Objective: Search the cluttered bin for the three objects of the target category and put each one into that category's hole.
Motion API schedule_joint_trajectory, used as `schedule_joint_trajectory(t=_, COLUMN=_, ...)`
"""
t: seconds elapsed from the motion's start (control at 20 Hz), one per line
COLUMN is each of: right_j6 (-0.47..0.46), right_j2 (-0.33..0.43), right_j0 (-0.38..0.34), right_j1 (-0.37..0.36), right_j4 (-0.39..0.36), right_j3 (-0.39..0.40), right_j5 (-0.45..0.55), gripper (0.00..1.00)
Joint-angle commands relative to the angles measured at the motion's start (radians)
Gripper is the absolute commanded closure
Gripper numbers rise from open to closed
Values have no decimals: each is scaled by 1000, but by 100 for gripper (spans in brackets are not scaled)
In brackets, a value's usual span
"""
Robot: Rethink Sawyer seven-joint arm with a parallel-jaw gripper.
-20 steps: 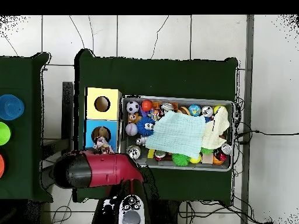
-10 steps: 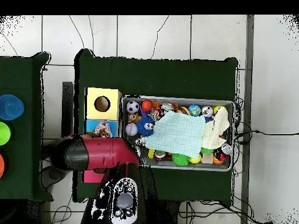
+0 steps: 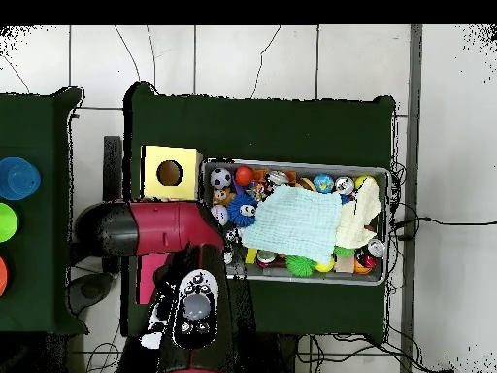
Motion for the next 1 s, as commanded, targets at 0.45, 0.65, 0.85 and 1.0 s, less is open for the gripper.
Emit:
schedule_joint_trajectory(t=0.45, right_j6=260, right_j2=-39, right_j0=37, right_j1=140, right_j4=60, right_j3=-295, right_j5=183, gripper=100)
schedule_joint_trajectory(t=0.65, right_j6=238, right_j2=-37, right_j0=25, right_j1=163, right_j4=65, right_j3=-360, right_j5=235, gripper=100)
schedule_joint_trajectory(t=0.85, right_j6=218, right_j2=-28, right_j0=9, right_j1=178, right_j4=72, right_j3=-403, right_j5=264, gripper=100)
schedule_joint_trajectory(t=1.0, right_j6=203, right_j2=-20, right_j0=-4, right_j1=182, right_j4=77, right_j3=-413, right_j5=271, gripper=100)
